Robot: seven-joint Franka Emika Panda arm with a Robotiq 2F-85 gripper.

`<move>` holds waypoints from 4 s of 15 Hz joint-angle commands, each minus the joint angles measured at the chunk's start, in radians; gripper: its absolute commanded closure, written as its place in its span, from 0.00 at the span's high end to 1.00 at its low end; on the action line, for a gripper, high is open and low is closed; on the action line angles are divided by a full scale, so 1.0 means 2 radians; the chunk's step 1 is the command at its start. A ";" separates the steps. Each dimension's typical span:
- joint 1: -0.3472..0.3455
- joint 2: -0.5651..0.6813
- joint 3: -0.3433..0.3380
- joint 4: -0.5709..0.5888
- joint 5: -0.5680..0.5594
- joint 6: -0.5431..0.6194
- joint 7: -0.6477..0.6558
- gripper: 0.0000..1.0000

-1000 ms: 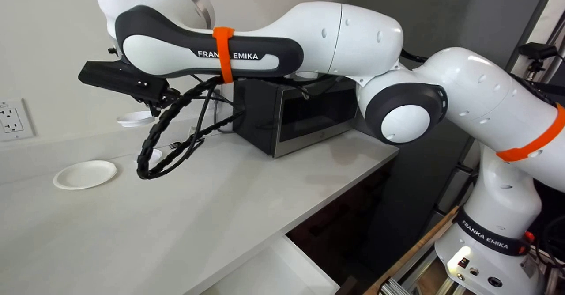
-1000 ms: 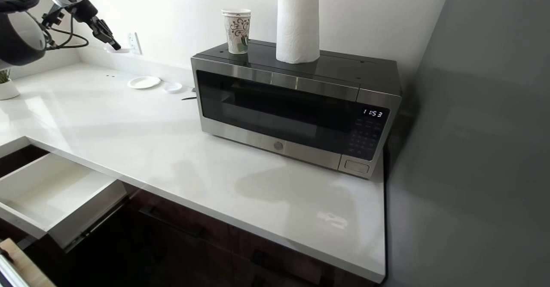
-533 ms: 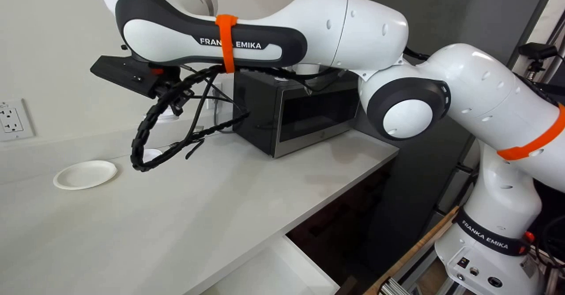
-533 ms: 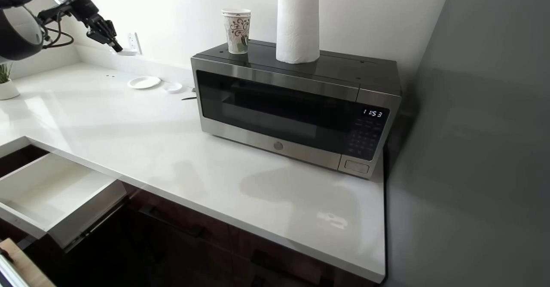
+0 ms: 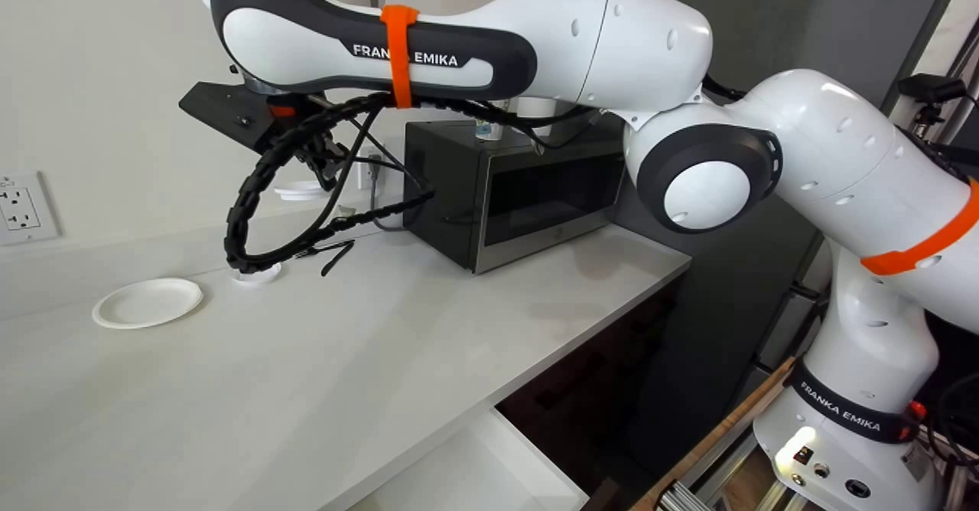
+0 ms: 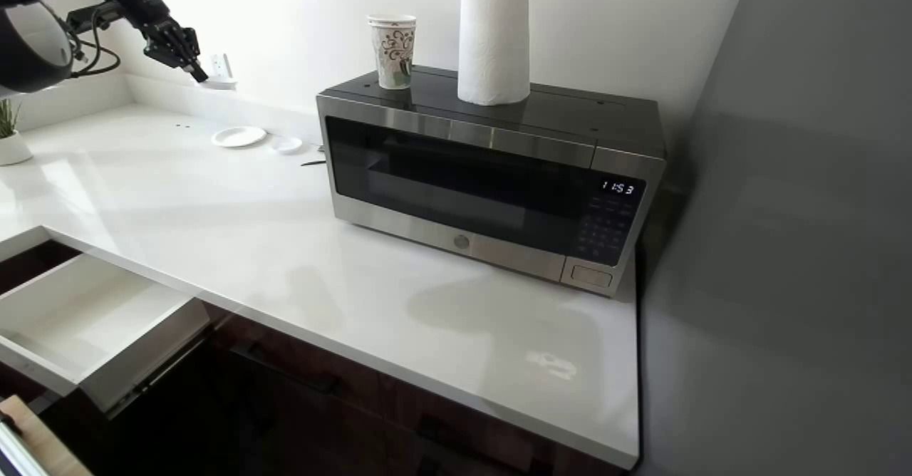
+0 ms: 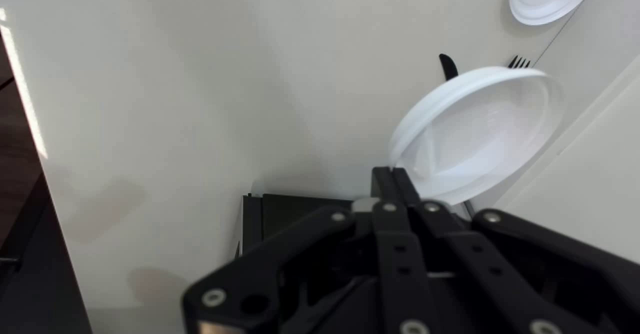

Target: Put the lid on the microwave

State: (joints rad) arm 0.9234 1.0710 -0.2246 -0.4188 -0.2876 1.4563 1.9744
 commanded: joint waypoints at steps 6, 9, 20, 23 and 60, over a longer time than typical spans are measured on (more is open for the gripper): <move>0.002 -0.061 -0.049 0.006 -0.079 -0.152 0.060 0.00; -0.008 -0.084 -0.050 0.011 -0.081 -0.227 0.095 0.00; -0.028 -0.114 -0.040 0.001 -0.084 -0.335 0.150 0.01; -0.036 -0.140 -0.051 -0.041 -0.042 -0.338 0.209 0.00; -0.036 -0.381 -0.205 -0.314 -0.103 -0.085 0.355 0.00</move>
State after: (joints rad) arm 0.8532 0.3148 -0.6376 -1.0436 -0.4996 1.2564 2.6846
